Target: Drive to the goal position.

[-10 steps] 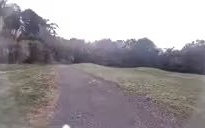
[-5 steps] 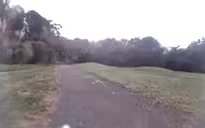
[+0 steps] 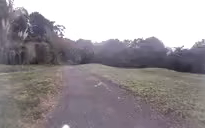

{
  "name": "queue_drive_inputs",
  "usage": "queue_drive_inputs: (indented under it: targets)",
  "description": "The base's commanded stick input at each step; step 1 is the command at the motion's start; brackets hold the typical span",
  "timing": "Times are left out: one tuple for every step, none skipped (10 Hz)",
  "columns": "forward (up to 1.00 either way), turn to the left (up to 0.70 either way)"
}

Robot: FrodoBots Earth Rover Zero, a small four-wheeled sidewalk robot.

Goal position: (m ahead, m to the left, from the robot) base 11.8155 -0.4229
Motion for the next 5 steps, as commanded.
queue_drive_inputs:
  targets:
    - [0.45, 0.17]
    - [0.45, 0.16]
    - [0.45, 0.15]
    - [0.45, 0.11]
    - [0.45, 0.08]
